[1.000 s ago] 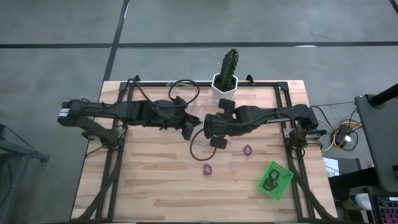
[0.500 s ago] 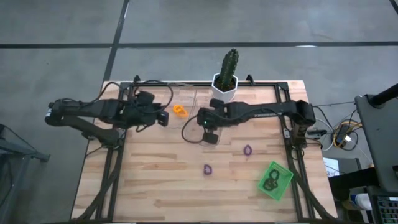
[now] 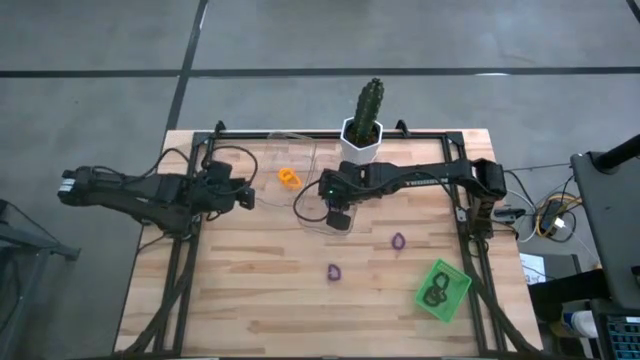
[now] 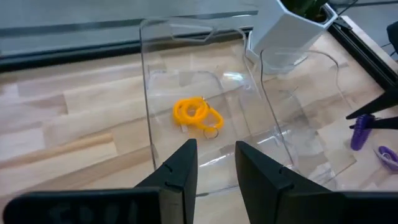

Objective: Sort spring keychains
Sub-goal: Put the top left violet spring keychain into the right transparent bin, then put the right violet spring keychain into the right transparent bin

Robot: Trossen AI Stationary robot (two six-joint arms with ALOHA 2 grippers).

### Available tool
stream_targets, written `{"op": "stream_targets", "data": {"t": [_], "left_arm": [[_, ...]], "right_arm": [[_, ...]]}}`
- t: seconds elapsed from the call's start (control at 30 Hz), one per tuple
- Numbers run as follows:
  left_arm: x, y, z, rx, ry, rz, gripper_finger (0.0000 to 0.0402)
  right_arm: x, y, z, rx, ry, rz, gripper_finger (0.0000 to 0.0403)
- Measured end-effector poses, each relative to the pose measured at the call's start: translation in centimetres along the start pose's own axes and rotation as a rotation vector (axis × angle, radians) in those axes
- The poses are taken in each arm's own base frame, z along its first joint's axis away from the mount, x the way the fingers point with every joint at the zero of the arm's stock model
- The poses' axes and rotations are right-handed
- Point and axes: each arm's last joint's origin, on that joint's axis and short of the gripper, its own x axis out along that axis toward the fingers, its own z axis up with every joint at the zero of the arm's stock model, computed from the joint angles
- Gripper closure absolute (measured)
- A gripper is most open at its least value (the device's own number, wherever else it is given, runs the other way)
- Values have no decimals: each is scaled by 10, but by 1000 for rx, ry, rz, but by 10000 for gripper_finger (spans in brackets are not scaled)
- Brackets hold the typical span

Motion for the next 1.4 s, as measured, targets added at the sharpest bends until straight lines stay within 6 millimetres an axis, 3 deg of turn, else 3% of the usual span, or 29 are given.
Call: {"op": "stream_targets", "data": {"t": [0.43,0.63,0.87,0.97,1.1,1.4], "left_arm": [[22,32,-40,-42,33,-73,300],[29,41,-52,-85,54,-94,300],[36,45,-62,-104,79,-104,300],[36,44,-62,-109,78,-111,300],[36,44,-62,-92,74,-118,300],[36,39,-60,-54,71,-172,300]], "right_arm": [[1,-6,-1,58,9,-18,250],[-24,-5,-8,108,173,-41,246],[-67,12,-32,258,528,-21,252],[-77,22,-44,268,573,-32,248],[-83,29,-64,329,597,-66,246],[-80,19,-121,591,556,-53,252]]}}
